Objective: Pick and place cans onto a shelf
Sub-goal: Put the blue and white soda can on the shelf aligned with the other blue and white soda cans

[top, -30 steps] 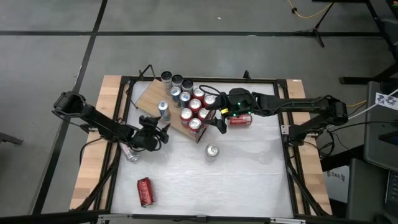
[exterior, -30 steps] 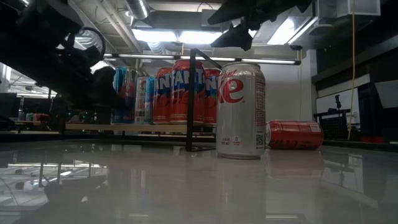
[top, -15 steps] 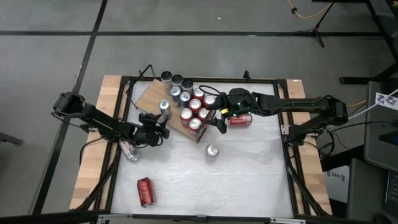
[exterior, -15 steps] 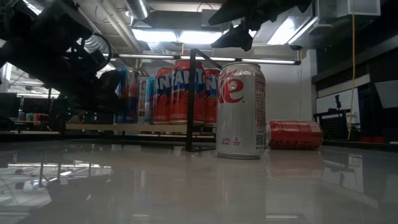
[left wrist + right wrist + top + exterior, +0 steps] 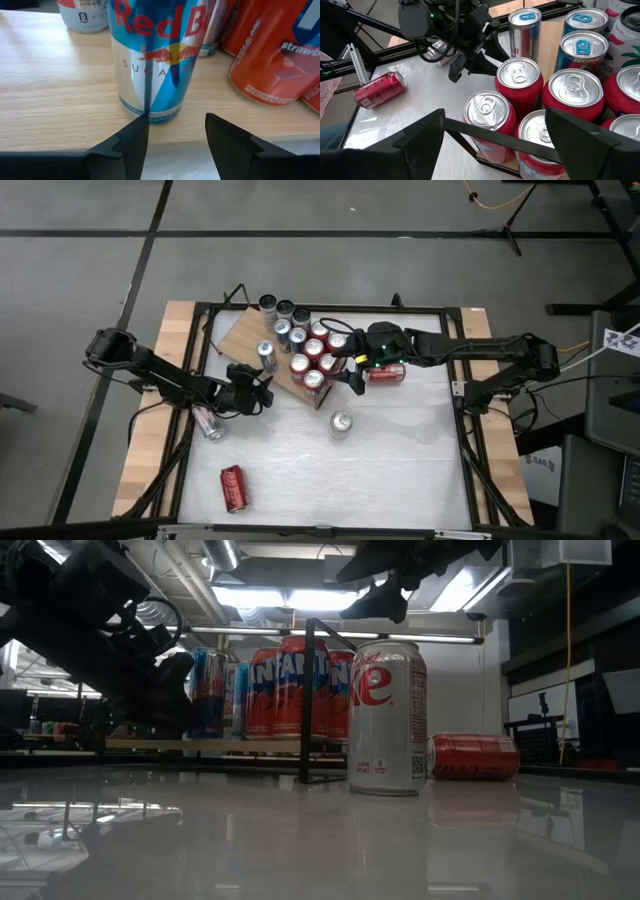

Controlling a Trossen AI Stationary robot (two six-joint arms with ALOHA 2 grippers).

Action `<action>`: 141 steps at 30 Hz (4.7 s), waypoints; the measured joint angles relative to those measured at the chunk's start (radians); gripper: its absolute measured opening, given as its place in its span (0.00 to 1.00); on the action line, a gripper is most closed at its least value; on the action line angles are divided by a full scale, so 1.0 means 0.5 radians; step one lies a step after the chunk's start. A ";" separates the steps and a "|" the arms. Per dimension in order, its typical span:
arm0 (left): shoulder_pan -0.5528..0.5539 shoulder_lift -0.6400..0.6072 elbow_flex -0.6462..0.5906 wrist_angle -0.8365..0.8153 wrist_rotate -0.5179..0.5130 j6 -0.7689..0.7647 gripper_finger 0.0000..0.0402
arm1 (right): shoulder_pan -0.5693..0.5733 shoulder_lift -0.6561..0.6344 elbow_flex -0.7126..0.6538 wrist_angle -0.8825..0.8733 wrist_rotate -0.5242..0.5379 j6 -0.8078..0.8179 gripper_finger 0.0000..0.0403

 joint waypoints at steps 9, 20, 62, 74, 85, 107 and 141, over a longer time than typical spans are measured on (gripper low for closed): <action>0.000 0.000 0.000 0.164 0.101 0.000 0.47 | -0.001 0.000 0.000 0.003 0.045 -0.001 0.82; 0.118 0.001 0.000 0.280 -0.013 0.002 0.47 | 0.000 0.000 0.000 0.016 0.045 -0.001 0.82; 0.260 -1.208 0.000 0.584 0.231 1.650 0.47 | 0.000 0.018 0.000 0.530 -0.021 0.000 0.82; 0.766 -1.365 0.000 0.516 0.279 1.884 0.47 | -0.001 0.544 0.490 0.614 -0.127 -0.039 0.82; 0.981 -1.350 0.000 0.020 0.343 1.881 0.47 | -0.002 1.073 1.078 0.318 0.020 -0.193 0.82; 1.112 -1.182 0.000 -0.030 0.689 1.881 0.47 | -0.083 1.245 1.112 0.357 0.456 -0.359 0.82; 1.112 -1.182 0.000 -0.032 0.689 1.871 0.47 | -0.079 1.245 1.110 0.384 -0.141 -0.369 0.82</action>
